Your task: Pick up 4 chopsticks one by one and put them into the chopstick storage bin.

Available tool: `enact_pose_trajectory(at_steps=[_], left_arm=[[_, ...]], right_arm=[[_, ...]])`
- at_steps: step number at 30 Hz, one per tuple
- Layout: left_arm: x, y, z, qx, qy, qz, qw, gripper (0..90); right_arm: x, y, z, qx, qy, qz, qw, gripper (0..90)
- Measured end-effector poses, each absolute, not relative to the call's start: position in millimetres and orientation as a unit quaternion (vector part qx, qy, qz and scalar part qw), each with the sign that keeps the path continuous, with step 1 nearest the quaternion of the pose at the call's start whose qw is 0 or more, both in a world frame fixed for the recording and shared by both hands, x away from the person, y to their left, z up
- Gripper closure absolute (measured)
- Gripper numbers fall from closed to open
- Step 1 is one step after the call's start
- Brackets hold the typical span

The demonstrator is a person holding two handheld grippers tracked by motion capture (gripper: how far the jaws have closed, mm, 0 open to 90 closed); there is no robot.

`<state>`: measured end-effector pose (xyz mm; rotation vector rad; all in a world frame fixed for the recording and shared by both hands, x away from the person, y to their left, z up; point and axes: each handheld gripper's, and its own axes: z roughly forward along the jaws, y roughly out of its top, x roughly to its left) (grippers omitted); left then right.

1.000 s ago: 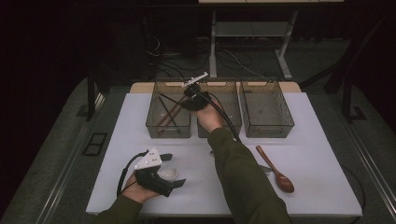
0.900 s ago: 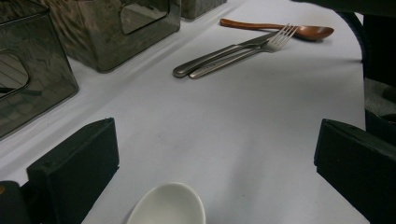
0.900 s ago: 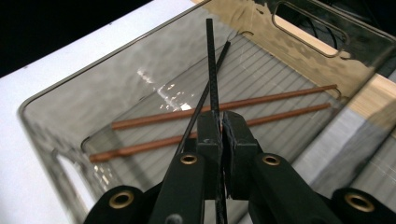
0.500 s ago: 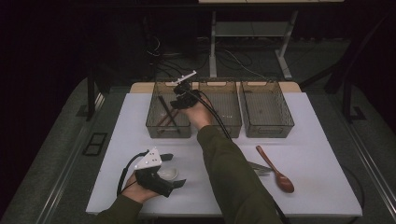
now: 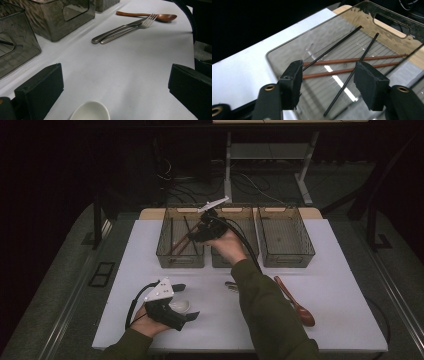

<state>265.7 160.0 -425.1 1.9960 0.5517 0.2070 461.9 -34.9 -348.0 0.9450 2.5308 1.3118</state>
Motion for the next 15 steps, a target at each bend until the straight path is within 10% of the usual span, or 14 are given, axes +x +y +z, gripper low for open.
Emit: enact_pose_trajectory(at_steps=[15], left_arm=[[265,160,-425,0.83,0.234,0.087,0.498,0.0]], right_arm=[[414,-122,-349,0.307,0.823,0.471,0.074,31.0]])
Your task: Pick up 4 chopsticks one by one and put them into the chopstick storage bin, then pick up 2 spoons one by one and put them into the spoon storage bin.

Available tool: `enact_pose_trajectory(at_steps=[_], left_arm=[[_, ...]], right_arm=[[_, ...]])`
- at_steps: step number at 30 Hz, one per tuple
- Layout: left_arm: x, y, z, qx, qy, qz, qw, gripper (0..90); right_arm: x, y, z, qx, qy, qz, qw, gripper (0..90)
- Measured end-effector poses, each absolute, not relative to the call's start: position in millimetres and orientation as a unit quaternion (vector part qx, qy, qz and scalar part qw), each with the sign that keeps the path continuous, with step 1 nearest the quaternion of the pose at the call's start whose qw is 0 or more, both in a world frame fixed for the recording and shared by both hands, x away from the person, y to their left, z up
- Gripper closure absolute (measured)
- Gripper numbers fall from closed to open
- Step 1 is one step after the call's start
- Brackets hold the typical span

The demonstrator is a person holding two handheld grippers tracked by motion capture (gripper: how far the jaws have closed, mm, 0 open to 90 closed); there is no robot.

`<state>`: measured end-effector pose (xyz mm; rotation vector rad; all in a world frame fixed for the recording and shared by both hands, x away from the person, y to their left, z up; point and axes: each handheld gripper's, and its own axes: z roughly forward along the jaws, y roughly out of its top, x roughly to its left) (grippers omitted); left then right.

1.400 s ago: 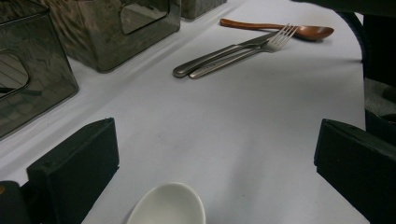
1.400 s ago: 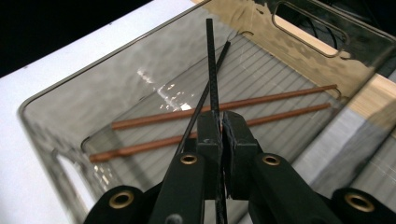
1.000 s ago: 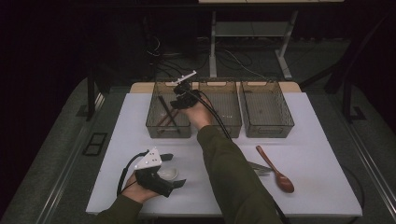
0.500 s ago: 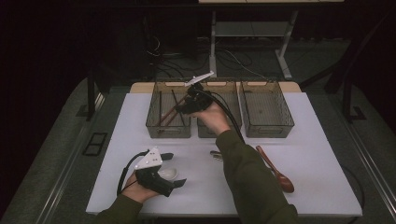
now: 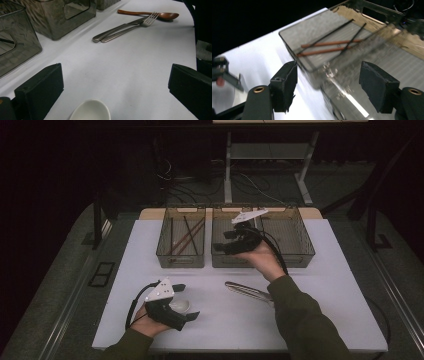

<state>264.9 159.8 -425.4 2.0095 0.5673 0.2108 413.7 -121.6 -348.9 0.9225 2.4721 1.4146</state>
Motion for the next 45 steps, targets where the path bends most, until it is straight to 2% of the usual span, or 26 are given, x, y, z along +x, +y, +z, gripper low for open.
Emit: enact_pose_trajectory(at_steps=[9,31,42,45], left_arm=[[265,160,-426,0.83,0.237,0.087,0.498,0.0],[264,160,-426,0.831,0.239,0.092,0.493,0.0],[263,161,-425,0.83,0.241,0.1,0.493,0.0],[263,162,-424,0.832,0.242,0.1,0.49,0.0]], right_arm=[[388,-163,-355,0.304,0.82,0.477,0.085,31.0],[330,-229,-384,0.313,0.827,0.459,0.085,31.5],[303,-269,-394,0.349,0.82,0.446,0.084,49.2],[297,-279,-398,0.356,0.821,0.439,0.082,47.8]])
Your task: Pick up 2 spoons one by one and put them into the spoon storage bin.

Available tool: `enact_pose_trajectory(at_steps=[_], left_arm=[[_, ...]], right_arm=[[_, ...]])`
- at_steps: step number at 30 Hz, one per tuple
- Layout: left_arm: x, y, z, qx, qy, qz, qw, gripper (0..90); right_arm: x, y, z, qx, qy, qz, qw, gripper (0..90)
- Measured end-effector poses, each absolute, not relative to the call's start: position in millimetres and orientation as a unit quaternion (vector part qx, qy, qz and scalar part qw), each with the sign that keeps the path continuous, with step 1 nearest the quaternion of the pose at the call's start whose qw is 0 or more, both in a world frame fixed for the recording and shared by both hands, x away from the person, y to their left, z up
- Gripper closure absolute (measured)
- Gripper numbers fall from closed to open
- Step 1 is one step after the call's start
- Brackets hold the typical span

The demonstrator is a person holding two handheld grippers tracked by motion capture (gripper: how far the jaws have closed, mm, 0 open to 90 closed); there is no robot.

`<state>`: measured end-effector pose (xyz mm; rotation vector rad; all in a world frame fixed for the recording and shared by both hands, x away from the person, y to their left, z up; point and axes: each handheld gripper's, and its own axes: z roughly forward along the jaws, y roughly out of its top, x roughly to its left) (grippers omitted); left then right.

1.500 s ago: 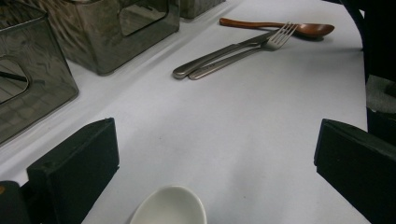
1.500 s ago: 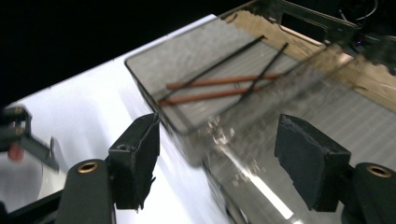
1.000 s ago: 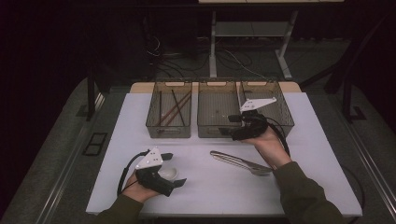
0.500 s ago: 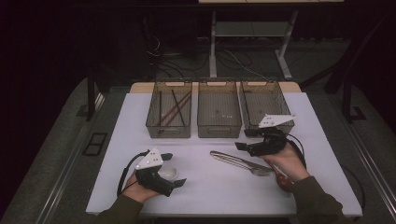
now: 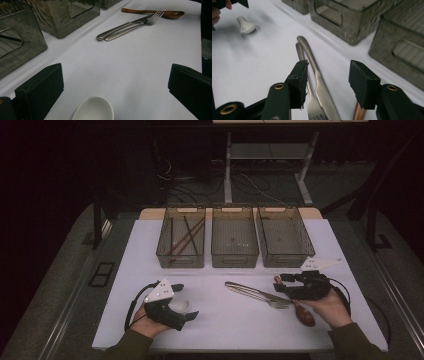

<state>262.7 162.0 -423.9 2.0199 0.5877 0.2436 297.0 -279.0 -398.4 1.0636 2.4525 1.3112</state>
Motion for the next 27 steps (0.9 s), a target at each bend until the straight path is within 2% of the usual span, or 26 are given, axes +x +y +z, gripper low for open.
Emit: enact_pose_trajectory(at_steps=[5,10,14,16,18,24,27], left_arm=[[263,167,-423,0.829,0.246,0.103,0.491,0.0],[266,175,-421,0.829,0.249,0.103,0.491,1.3],[268,185,-419,0.826,0.257,0.108,0.49,6.8],[269,190,-419,0.827,0.261,0.108,0.486,14.4],[273,194,-421,0.829,0.269,0.103,0.479,15.9],[281,196,-430,0.85,0.274,0.088,0.442,35.0],[284,194,-435,0.857,0.275,0.077,0.428,38.2]], right_arm=[[288,-294,-409,0.361,0.817,0.441,0.089,35.4],[278,-308,-419,0.383,0.805,0.441,0.107,29.5],[269,-316,-424,0.388,0.798,0.447,0.109,26.3],[265,-319,-428,0.393,0.795,0.45,0.107,25.7],[263,-319,-430,0.392,0.795,0.451,0.108,24.3],[262,-317,-430,0.391,0.793,0.455,0.105,23.5],[262,-317,-431,0.388,0.797,0.452,0.105,23.5]])
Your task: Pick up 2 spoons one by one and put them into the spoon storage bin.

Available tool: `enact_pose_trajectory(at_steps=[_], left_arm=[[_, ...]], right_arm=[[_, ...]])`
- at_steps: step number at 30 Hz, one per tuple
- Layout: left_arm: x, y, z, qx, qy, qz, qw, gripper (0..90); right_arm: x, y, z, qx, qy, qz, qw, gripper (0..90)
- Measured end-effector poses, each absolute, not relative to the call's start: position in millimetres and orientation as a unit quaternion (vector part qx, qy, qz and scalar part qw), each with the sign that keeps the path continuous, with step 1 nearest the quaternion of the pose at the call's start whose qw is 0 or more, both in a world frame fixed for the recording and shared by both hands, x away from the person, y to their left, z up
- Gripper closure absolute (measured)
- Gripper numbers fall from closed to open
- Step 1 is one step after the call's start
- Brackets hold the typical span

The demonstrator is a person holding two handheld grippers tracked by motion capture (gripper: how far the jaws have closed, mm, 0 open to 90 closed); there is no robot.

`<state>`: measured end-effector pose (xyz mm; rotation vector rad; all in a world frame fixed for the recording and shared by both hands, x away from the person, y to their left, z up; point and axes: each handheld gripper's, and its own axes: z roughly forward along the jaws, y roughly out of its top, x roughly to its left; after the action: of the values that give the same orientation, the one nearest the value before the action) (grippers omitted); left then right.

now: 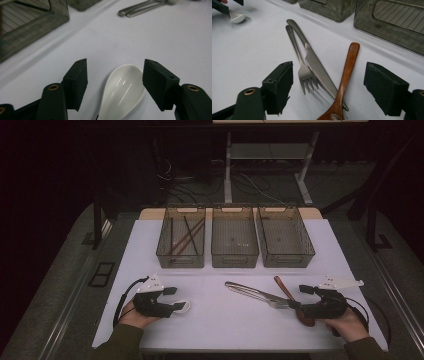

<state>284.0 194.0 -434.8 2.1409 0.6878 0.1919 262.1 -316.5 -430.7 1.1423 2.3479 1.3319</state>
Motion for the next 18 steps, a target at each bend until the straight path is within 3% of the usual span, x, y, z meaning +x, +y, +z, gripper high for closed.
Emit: enact_pose_trajectory(at_steps=[18], left_arm=[[285.7,186.4,-445.0,0.884,0.263,0.052,0.384,42.8]], right_arm=[[262.4,-316.7,-429.8,0.387,0.795,0.455,0.112,23.0]])
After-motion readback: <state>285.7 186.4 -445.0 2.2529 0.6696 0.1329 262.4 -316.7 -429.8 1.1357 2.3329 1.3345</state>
